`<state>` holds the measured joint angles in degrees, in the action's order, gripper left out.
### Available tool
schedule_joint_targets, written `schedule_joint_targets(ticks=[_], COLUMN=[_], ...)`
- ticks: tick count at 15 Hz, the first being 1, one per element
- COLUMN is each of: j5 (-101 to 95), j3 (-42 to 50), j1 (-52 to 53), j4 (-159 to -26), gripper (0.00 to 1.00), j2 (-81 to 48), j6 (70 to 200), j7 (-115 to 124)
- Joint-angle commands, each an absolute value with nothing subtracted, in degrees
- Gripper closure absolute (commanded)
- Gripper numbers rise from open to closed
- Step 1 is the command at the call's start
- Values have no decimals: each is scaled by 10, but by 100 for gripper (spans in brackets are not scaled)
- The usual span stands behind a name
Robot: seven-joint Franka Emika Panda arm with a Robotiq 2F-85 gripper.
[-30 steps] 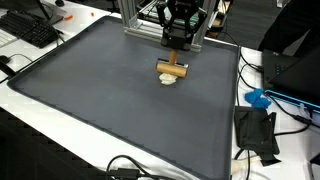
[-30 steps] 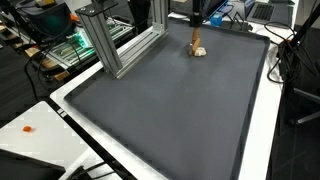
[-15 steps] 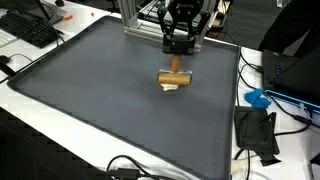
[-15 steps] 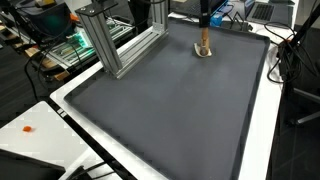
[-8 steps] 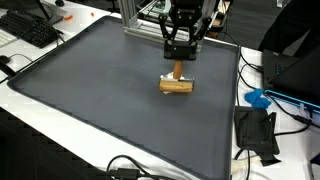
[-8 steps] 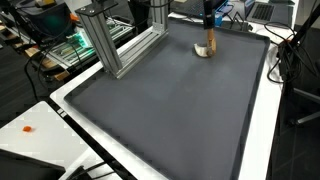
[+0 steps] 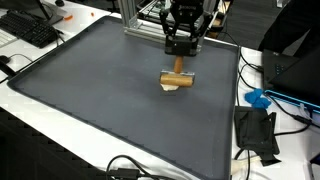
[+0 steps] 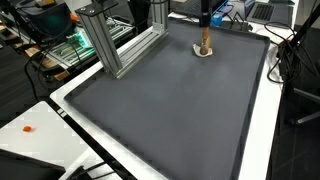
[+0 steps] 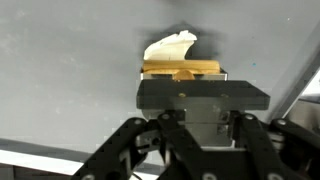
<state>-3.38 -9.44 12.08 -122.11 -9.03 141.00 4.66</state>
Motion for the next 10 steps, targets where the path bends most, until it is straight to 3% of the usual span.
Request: schedule_joint_targets(ticks=[1, 10], j5=[-7, 9], j3=[-102, -101], j1=[124, 126], j4=[-1215, -1217], gripper=[78, 78], j2=[-102, -95], j6=[1342, 1315], j7=[82, 157])
